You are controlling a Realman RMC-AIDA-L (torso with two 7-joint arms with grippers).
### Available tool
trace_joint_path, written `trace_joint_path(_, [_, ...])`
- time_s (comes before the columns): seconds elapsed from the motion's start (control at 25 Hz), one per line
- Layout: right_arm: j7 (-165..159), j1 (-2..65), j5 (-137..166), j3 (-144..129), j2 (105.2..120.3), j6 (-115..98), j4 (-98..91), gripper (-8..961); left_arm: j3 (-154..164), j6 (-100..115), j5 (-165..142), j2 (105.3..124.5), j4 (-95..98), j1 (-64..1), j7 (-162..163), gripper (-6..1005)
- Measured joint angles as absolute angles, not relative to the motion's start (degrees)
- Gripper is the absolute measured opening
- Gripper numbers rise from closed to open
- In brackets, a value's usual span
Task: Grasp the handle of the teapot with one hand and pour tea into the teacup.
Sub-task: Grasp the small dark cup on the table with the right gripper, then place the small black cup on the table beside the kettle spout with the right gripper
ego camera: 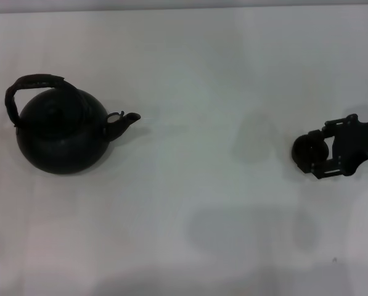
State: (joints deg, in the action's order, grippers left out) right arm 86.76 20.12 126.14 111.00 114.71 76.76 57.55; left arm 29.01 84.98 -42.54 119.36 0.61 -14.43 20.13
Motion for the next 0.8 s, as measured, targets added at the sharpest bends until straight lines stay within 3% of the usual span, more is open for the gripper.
trace_joint_path(0.32, [85.9,20.7,121.3,110.4,114.71,79.6,61.7,726,30.2,85.0,-42.5,119.36,0.6,-14.5,20.1,650])
trace_joint_path(0.8, [82.9,27.1,117.0,98.7,115.20,72.0,61.0,726,31.0,85.0,-43.3,119.33,0.6,-14.9,20.1,651])
